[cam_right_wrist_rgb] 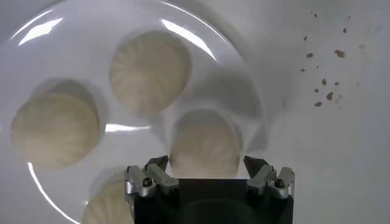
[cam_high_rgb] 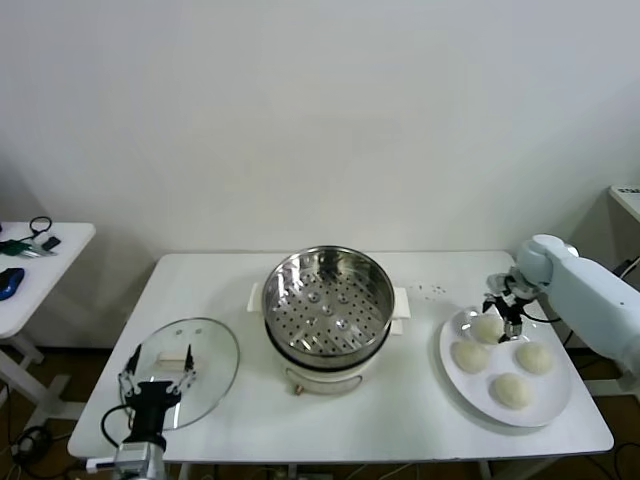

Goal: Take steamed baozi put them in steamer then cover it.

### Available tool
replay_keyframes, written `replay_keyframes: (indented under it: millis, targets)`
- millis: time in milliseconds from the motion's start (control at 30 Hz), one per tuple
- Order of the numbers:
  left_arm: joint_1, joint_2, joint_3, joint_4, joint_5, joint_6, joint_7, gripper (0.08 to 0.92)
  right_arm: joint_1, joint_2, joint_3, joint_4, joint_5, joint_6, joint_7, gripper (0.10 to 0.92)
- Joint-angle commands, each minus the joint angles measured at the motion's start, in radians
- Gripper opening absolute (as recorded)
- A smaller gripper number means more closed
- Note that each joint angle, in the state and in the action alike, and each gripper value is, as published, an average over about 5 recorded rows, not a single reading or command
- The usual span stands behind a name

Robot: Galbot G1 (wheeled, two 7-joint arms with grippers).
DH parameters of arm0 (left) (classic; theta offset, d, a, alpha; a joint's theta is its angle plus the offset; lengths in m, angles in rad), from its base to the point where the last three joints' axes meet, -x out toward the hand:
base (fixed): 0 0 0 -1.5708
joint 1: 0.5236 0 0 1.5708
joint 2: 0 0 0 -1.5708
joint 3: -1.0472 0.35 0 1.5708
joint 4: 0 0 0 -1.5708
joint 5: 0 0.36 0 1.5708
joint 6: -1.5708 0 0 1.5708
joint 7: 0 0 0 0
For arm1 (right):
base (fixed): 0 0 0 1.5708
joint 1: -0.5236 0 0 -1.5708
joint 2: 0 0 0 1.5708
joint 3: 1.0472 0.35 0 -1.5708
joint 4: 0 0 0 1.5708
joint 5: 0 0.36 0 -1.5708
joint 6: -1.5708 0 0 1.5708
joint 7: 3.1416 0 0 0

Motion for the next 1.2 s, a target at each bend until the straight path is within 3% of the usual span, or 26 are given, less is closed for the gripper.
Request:
replay_keyframes:
  millis: [33,233,567,800,1200]
  targets:
    - [0.000,-0.001,-0.001,0.000,0.000,0.000,-0.001,0.823,-0.003,0.017,0.004,-0.024,-0.023,0.004,-0.001,0.779]
    - [0.000,-0.001,-0.001,0.000,0.001,0.000,-0.001,0.823,-0.008,0.010,0.013,-0.018,-0.023,0.007,-0.003,0.720]
    - [0.005,0.000,-0.001,-0.002,0.001,-0.001,-0.001,0.823,0.095,-0.018,-0.053,0.043,0.013,0.075,-0.023,0.704]
    - [0.012,0.003,-0.001,-0.008,0.000,0.000,-0.001,0.823,0.368,-0.021,-0.268,0.175,0.056,0.219,-0.055,0.704]
    - [0.011,0.003,0.018,-0.014,0.014,0.004,0.005,0.823,0.672,0.139,-0.449,0.378,0.047,0.433,-0.054,0.704]
